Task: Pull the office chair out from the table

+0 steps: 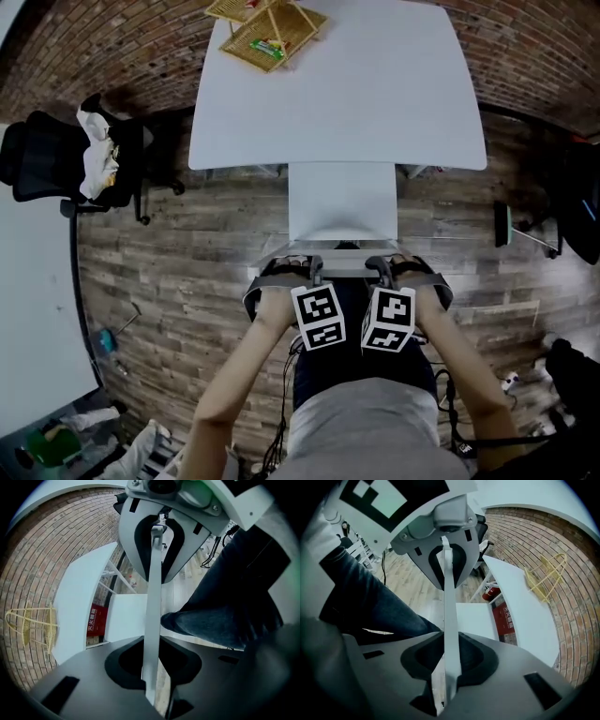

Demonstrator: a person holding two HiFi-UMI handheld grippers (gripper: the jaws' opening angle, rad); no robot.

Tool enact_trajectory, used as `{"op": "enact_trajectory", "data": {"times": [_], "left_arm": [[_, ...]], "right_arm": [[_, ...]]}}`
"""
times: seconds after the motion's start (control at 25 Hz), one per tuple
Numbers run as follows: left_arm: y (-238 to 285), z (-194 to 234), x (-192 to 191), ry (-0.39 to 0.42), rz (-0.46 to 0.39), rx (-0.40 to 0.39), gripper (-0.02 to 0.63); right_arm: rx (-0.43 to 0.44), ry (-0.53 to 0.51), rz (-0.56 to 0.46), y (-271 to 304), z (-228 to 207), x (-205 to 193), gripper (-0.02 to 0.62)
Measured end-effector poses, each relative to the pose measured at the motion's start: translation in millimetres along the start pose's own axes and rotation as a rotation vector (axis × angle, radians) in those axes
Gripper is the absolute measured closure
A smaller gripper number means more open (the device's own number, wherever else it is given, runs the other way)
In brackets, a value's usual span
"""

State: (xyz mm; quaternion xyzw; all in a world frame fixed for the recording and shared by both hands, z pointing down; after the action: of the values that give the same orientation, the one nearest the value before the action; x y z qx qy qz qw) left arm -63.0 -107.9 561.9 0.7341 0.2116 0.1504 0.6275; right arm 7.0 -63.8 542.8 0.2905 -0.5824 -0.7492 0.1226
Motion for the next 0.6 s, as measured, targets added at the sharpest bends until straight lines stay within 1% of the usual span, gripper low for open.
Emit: {"op": "enact_trajectory", "data": {"times": [0.2, 0.4, 0.6], "left_arm": [[-7, -38, -2, -0.001, 0.004, 0.007, 0.522], [-11, -67, -6, 0.008, 0.007, 0.015, 0.522], [-16, -99, -14, 0.028, 0.000, 0.009, 0.522]], "right_arm": [[-0.001, -0.002, -0.006, -7, 37, 1, 0.508], [-0.007, 0.012, -0.004, -10, 68, 3, 0.508], [-0.006, 0.031, 0.032, -9, 103, 2, 0.508]]}}
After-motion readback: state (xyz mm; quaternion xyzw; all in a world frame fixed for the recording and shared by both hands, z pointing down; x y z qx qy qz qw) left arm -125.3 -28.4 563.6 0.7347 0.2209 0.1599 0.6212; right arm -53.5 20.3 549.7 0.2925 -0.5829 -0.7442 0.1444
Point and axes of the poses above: the fingertips, and each gripper's own axes: y forward along the fingers, z to its left, x out of its top, the point moved 4 cm from there along -y, backward along the fingers
